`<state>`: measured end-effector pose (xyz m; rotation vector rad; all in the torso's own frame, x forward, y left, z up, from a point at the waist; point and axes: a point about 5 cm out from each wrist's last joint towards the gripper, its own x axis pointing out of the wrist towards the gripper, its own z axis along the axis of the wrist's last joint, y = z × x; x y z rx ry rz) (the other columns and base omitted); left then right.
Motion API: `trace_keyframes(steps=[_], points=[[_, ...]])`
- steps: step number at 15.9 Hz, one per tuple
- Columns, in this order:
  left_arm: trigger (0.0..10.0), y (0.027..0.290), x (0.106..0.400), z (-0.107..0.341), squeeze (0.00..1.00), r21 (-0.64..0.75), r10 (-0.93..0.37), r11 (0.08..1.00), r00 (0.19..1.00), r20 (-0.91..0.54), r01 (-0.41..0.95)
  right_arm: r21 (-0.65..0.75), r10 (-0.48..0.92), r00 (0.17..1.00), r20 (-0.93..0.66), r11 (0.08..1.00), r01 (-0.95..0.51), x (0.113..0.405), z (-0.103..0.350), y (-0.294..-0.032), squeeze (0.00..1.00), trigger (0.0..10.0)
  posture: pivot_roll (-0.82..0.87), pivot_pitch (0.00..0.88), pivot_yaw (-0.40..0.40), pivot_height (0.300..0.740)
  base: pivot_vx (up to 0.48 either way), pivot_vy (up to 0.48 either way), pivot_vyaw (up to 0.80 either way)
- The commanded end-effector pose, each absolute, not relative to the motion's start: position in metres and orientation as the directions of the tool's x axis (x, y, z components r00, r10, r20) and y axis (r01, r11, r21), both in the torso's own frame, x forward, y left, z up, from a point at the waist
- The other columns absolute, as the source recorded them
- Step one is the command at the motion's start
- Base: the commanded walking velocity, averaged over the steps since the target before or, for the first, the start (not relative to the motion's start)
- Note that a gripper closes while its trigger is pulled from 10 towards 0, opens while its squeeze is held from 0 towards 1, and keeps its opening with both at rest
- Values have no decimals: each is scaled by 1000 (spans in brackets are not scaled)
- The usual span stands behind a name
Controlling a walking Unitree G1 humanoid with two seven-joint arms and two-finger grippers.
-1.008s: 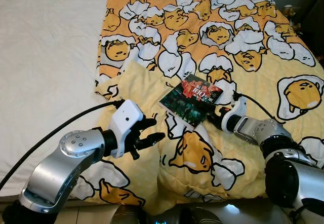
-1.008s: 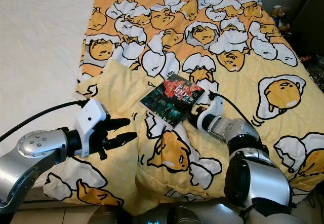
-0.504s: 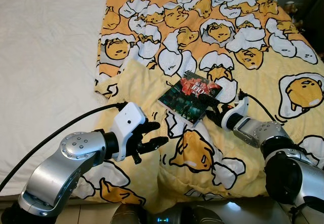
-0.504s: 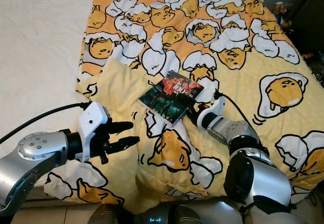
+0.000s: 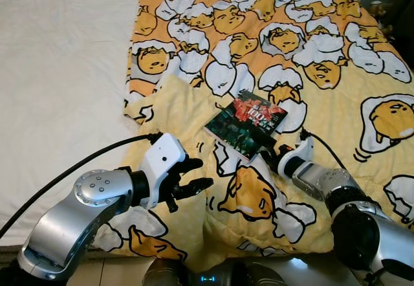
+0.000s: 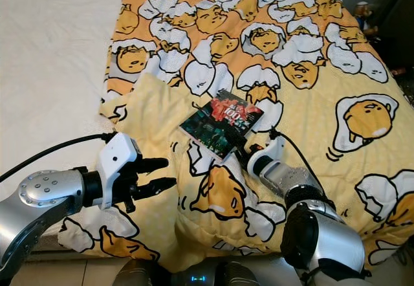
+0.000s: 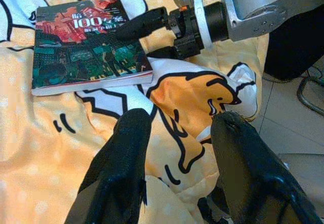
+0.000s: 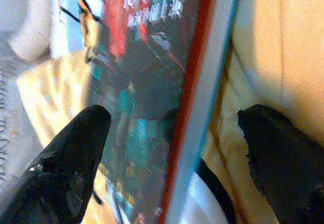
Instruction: Clean up the room
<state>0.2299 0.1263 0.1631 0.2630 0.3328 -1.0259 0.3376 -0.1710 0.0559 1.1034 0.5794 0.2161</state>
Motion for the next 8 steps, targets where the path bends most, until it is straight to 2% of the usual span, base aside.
trace_keyframes(steps=[1, 3, 5, 8], points=[[10000, 126, 226, 162, 0, 55, -790, 487, 467, -397, 872, 908, 425, 852, -307, 400, 128, 336, 53, -171, 0, 10000, 116, 214, 2, 740, 0, 0, 0], [10000, 128, 227, 164, 0, 62, -787, 490, 472, -397, 870, 954, 385, 905, -180, 294, 65, 348, 71, -171, 0, 10000, 136, 225, 15, 740, 0, 0, 0], [10000, 130, 227, 166, 0, 66, -784, 491, 473, -402, 869, 962, 391, 910, -139, 272, 30, 353, 78, -167, 0, 10000, 148, 232, 16, 740, 0, 0, 0], [10000, 135, 226, 166, 0, 70, -773, 494, 475, -420, 866, 949, 374, 913, -165, 312, 43, 355, 78, -162, 0, 10000, 175, 252, 23, 740, 0, 0, 0]])
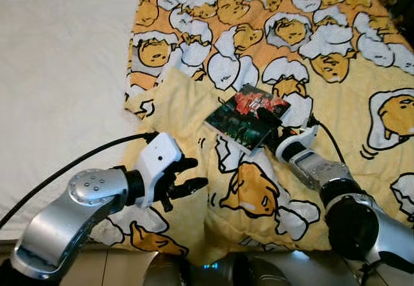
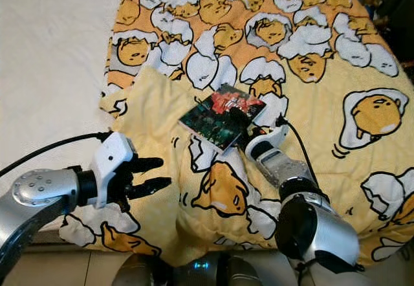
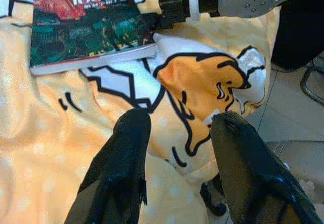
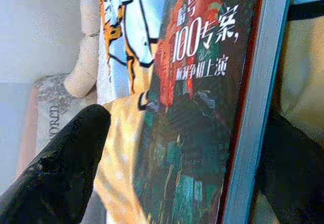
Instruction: Clean up the room
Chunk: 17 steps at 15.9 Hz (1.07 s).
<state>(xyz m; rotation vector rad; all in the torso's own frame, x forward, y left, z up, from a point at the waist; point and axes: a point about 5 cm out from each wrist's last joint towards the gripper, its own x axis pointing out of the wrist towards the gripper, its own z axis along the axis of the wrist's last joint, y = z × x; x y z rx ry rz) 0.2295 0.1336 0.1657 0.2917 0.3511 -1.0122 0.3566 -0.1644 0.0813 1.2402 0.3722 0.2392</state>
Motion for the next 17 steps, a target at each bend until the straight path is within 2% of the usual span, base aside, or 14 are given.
trace_keyframes(steps=[1, 2, 4, 5, 6, 7, 11, 17], points=[[10000, 135, 225, 166, 0, 70, -772, 494, 474, -424, 867, 938, 362, 912, -195, 341, 65, 354, 74, -162, 0, 10000, 184, 260, 28, 740, 0, 0, 0], [10000, 135, 222, 166, 0, 66, -772, 492, 470, -428, 868, 913, 333, 910, -247, 395, 103, 352, 67, -163, 0, 10000, 187, 262, 30, 740, 0, 0, 0], [10000, 135, 220, 166, 0, 62, -773, 488, 464, -432, 871, 890, 295, 915, -275, 438, 126, 350, 63, -164, 0, 10000, 192, 266, 33, 740, 0, 0, 0], [10000, 135, 221, 166, 0, 61, -774, 488, 464, -431, 871, 918, 297, 928, -223, 386, 97, 352, 66, -165, 0, 10000, 191, 266, 31, 740, 0, 0, 0], [10000, 134, 221, 167, 0, 61, -775, 488, 464, -429, 871, 930, 298, 934, -197, 360, 81, 353, 69, -165, 0, 4000, 191, 266, 31, 740, 0, 0, 0], [10000, 134, 222, 167, 0, 60, -777, 488, 464, -426, 871, 940, 299, 940, -165, 338, 58, 354, 72, -165, 0, 0, 188, 263, 30, 740, 0, 0, 0], [10000, 132, 222, 168, 0, 57, -783, 485, 462, -415, 873, 962, 302, 953, -34, 268, -51, 358, 85, -169, 0, 0, 185, 258, 28, 740, 0, 0, 0], [10000, 134, 221, 167, 0, 55, -782, 485, 460, -421, 873, 964, 332, 943, -23, 258, -67, 358, 85, -162, 0, 0, 189, 260, 23, 740, 0, 0, 0]])
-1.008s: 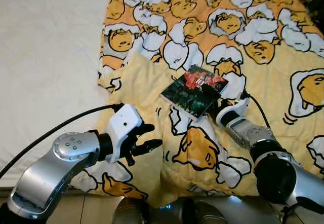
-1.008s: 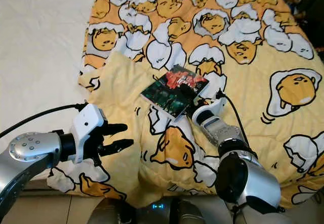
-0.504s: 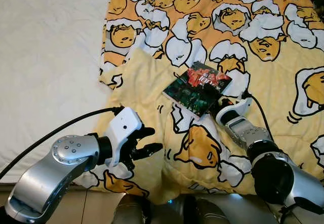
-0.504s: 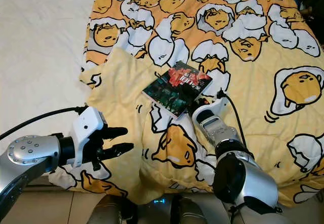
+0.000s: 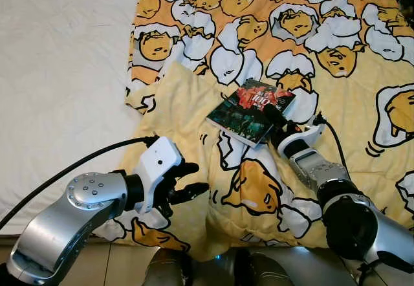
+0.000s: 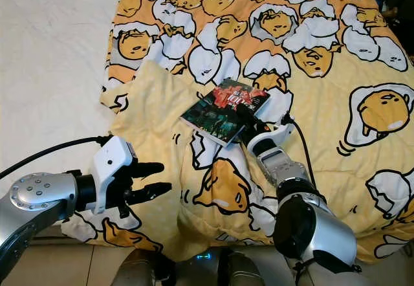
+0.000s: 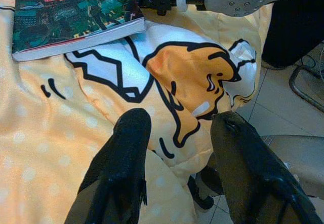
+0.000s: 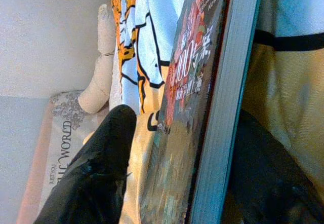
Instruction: Clean up the room
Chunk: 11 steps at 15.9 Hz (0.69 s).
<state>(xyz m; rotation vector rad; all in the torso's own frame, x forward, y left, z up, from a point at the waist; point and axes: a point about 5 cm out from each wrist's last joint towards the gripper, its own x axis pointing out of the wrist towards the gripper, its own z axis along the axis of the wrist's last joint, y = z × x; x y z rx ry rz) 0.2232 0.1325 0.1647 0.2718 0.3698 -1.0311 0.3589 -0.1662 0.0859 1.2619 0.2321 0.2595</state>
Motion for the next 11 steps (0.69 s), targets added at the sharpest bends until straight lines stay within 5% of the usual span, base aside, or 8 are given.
trace_keyframes(steps=[1, 11], points=[[10000, 134, 220, 167, 0, 54, -781, 484, 459, -423, 873, 963, 341, 940, -24, 261, -70, 358, 85, -160, 0, 0, 189, 259, 23, 740, 0, 0, 0], [10000, 133, 220, 165, 0, 52, -781, 479, 453, -431, 876, 959, 358, 933, -40, 277, -65, 357, 82, -157, 0, 0, 191, 255, 24, 740, 0, 0, 0]])
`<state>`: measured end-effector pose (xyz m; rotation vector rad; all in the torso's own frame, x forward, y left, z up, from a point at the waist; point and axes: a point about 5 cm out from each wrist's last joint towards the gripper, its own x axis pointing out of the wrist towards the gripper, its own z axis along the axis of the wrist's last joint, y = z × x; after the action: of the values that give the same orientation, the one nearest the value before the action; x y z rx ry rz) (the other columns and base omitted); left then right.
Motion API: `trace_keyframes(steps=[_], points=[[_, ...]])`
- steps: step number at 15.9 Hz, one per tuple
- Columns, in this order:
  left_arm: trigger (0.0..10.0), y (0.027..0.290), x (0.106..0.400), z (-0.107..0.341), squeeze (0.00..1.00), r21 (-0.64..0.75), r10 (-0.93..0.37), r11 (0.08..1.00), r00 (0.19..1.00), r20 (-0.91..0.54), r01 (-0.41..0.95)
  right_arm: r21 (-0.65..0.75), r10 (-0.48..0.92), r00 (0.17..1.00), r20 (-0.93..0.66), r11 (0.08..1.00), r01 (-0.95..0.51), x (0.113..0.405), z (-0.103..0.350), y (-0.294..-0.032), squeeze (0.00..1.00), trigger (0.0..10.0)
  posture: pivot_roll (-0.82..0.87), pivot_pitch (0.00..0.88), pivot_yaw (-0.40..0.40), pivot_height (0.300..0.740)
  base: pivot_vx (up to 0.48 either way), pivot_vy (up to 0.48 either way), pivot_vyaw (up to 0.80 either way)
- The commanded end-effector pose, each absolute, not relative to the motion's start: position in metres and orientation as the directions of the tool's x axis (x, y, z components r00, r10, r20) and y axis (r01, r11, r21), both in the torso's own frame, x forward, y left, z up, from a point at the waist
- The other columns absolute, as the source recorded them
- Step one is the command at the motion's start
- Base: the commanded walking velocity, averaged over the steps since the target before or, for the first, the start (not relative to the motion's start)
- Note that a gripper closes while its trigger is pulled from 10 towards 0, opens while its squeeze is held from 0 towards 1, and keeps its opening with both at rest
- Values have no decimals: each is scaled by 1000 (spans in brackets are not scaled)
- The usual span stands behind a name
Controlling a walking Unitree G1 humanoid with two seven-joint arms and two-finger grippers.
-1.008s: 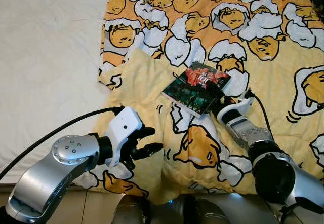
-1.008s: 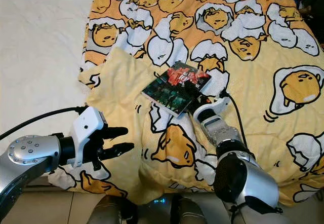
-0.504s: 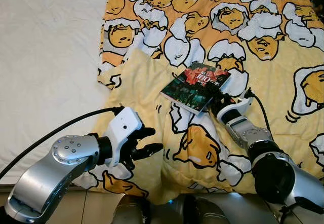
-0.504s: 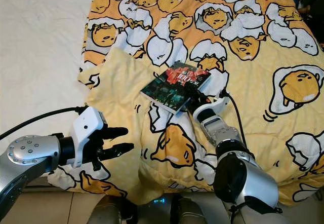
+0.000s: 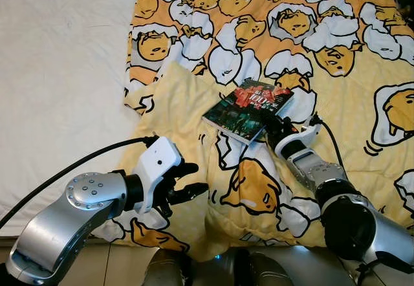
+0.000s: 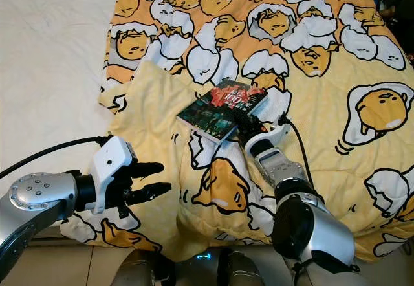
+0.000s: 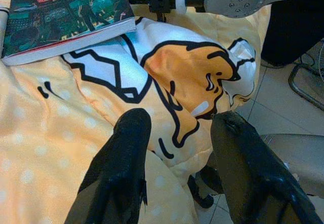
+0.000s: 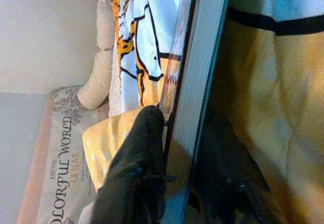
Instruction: Clean up the room
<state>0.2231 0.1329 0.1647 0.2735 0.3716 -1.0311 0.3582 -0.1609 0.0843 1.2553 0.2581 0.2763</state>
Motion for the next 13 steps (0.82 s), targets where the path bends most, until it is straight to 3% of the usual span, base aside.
trace_keyframes(steps=[1, 5, 6, 8, 9, 10, 12, 13], points=[[10000, 133, 221, 165, 0, 53, -781, 479, 453, -430, 876, 958, 358, 933, -40, 278, -65, 357, 82, -157, 0, 0, 191, 252, 23, 740, 0, 0, 0], [10000, 132, 223, 165, 0, 68, -779, 482, 463, -423, 874, 938, 380, 924, -47, 334, -89, 357, 82, -157, 0, 0, 180, 234, 20, 740, 0, 0, 0], [10000, 131, 228, 166, 0, 122, -761, 509, 511, -399, 852, 899, 407, 912, -55, 417, -132, 358, 84, -155, 0, 0, 174, 222, 17, 740, 0, 0, 0], [10000, 132, 233, 167, 0, 156, -742, 551, 567, -359, 820, 861, 415, 908, -62, 483, -162, 360, 87, -156, 0, 0, 162, 200, 11, 740, 0, 0, 0], [10000, 138, 247, 170, 0, 218, -673, 655, 689, -268, 724, 783, 441, 897, 0, 559, -275, 365, 101, -161, 0, 0, 122, 125, 3, 740, 0, 0, 0], [10000, 143, 257, 172, 0, 224, -621, 724, 758, -202, 653, 708, 483, 873, 66, 594, -382, 367, 113, -164, 0, 0, 106, 95, 9, 740, 0, 0, 0], [10000, 147, 263, 174, 0, 172, -611, 754, 773, -173, 634, 666, 511, 849, 132, 588, -458, 368, 127, -167, 0, 0, 81, 54, 18, 740, 0, 0, 0], [10000, 149, 269, 178, 1000, 54, -637, 761, 760, -131, 647, 630, 537, 816, 214, 563, -535, 368, 142, -170, 0, 0, 51, 10, 33, 740, 0, 0, 0]])
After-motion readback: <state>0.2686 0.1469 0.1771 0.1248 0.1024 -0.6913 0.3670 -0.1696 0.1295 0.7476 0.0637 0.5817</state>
